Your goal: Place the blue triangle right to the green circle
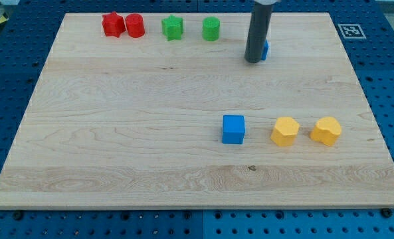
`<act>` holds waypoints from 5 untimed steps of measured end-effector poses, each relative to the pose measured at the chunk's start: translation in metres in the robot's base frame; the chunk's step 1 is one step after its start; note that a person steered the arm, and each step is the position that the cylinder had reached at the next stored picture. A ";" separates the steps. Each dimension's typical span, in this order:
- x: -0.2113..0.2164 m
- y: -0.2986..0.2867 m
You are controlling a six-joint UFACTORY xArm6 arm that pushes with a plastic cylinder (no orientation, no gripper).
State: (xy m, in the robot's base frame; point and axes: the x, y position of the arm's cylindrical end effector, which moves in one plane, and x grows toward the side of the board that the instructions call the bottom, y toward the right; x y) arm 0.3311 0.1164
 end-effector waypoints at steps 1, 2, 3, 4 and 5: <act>-0.010 0.021; -0.021 0.035; -0.039 0.040; -0.052 0.040; -0.051 0.046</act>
